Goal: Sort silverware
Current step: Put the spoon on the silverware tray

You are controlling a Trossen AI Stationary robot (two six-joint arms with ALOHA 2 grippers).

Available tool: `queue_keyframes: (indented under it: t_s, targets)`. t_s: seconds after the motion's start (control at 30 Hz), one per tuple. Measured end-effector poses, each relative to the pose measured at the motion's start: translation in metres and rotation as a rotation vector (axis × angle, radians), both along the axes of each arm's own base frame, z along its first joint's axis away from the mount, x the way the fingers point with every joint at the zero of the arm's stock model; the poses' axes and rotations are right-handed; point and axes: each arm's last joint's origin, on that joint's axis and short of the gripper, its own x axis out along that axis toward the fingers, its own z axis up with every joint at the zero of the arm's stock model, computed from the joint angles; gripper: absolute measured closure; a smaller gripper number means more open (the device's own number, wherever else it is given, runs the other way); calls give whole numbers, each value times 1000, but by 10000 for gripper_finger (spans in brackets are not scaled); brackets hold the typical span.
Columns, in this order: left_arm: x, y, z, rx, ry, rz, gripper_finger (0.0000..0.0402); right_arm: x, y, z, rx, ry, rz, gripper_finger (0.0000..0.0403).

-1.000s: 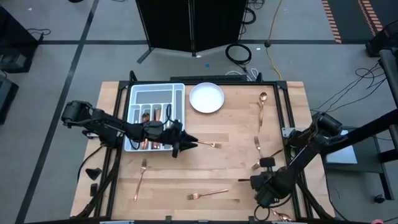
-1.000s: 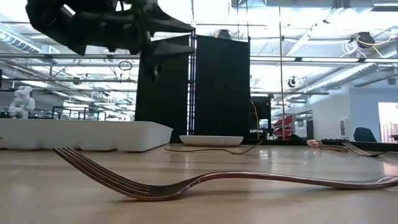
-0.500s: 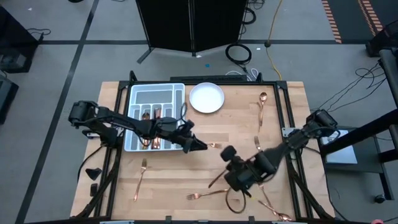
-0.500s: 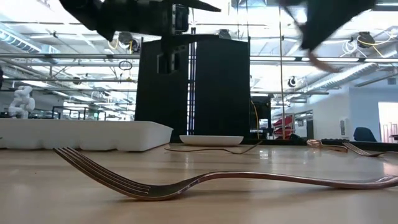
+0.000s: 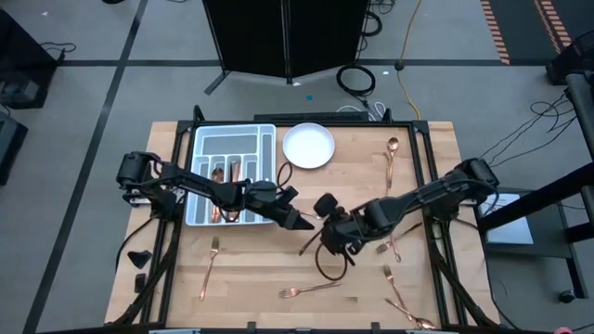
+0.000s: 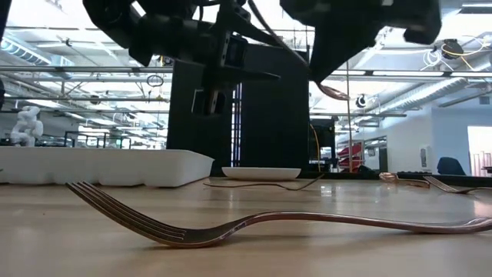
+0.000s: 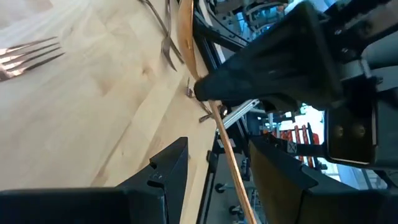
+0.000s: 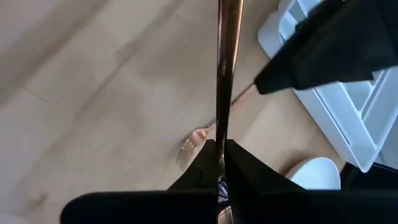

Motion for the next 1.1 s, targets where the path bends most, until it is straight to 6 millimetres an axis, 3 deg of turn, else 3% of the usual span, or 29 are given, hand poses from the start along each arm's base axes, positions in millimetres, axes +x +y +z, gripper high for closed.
queue_keyframes:
  t_s: [0.47, 0.8, 0.93, 1.1]
  targets:
    - [-1, 1, -3, 10, 30, 26, 237, 21, -23, -8, -34, -37, 10, 403]
    - [-2, 2, -7, 28, 75, 32, 240, 29, -24, -13, -34, -62, 13, 403]
    - [-3, 2, -8, 52, 77, 29, 276, 30, -24, -12, -36, -70, 19, 403]
    - [-3, 2, -8, 103, 61, 16, 375, 30, -23, -12, -36, -71, 19, 403]
